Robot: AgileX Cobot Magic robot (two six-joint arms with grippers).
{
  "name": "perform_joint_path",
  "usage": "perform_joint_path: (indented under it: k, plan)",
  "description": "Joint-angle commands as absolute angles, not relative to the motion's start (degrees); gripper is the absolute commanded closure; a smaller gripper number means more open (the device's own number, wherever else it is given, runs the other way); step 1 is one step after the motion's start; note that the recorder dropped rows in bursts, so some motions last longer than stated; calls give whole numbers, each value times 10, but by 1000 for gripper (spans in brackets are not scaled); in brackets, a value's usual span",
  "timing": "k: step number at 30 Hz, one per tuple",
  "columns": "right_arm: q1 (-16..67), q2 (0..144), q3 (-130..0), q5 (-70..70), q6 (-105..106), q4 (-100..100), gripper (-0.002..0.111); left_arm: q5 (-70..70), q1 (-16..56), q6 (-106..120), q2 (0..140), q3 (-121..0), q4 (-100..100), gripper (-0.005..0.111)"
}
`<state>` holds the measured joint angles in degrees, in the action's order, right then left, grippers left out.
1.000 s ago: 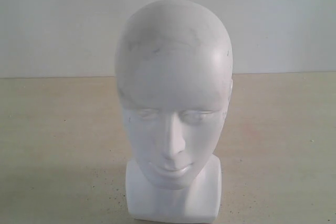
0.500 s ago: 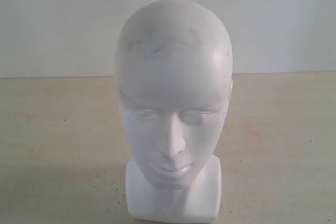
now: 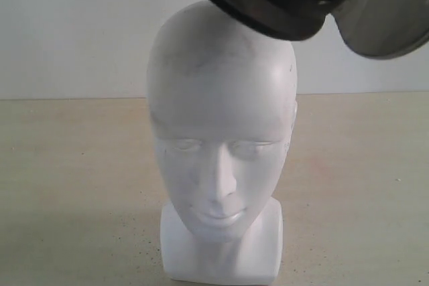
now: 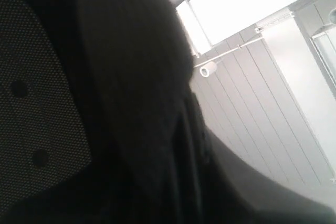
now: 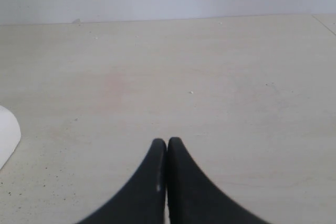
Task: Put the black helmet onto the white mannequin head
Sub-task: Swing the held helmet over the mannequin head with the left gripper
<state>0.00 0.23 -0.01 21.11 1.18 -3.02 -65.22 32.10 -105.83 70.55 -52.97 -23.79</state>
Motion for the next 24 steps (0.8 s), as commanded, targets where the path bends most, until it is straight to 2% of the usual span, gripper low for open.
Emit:
perform_joint_path:
  k: [1,24]
  plan:
    - [-1,0,0,210,12,-27,108,-700,326,-1052,708,-534,-190,102]
    - [-1,0,0,210,12,-27,108,-700,326,-1105,772,-532,-152,102]
